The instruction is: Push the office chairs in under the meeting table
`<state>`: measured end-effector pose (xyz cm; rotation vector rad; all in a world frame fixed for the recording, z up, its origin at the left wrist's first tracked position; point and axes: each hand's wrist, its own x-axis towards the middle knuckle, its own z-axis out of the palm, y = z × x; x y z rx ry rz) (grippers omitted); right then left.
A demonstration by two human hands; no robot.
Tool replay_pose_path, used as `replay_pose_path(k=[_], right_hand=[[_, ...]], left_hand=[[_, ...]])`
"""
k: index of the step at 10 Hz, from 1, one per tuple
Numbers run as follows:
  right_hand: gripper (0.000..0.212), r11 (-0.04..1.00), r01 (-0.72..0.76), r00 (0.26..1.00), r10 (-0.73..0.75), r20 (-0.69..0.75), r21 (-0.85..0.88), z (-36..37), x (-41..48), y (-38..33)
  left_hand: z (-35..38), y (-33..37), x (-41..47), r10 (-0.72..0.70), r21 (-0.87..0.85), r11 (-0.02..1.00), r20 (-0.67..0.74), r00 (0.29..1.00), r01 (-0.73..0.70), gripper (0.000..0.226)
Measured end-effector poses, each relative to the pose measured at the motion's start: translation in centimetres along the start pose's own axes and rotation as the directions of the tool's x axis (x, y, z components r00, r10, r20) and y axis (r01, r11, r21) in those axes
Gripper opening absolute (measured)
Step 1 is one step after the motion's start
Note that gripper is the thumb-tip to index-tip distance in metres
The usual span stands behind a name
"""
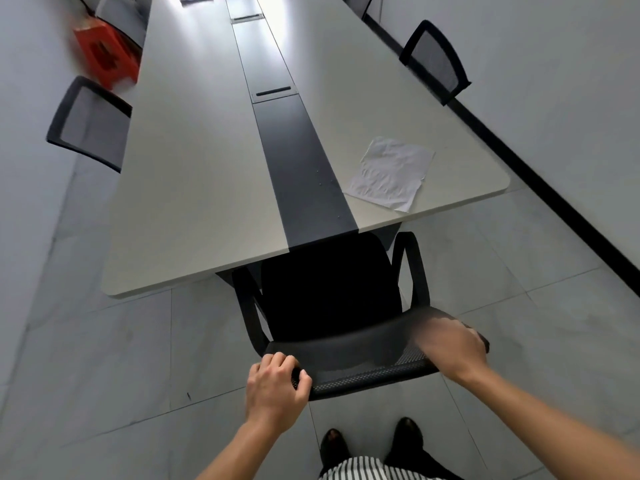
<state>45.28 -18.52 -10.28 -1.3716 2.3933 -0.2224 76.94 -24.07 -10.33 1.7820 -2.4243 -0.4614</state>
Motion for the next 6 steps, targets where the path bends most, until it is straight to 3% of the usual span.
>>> replay_pose_path(k=[1,2,5,6], right_hand=[[0.02,0.996,-0.051,0.995,0.045,-0.089,-0.071,-0.5,-0.1,1.6],[0.023,0.996,-0.073,0.996,0.07,-0.057,-0.058,-0.9,-0.1,1.8],[0.027,0.986,0.045,0.994,-0.028,0.106,-0.161,-3.3,0.8,1.7],[0.021,0.954,0.132,0.991,-0.135,-0.007,0.269,-7.9,1.7,-0.7]], left_hand=[[0.1,0.5,-0.3,-0.096,0.05,0.994,0.064,0.993,0.092,0.036],[0.0,1.4,-0.6,-0.153,0.057,0.988,0.118,0.981,0.147,0.038],[-0.6,2.7,-1.0,-0.168,0.016,0.986,0.135,0.976,0.167,0.029],[-0.7,2.0,-2.1,-0.176,-0.172,0.967,0.081,0.981,0.188,0.021]])
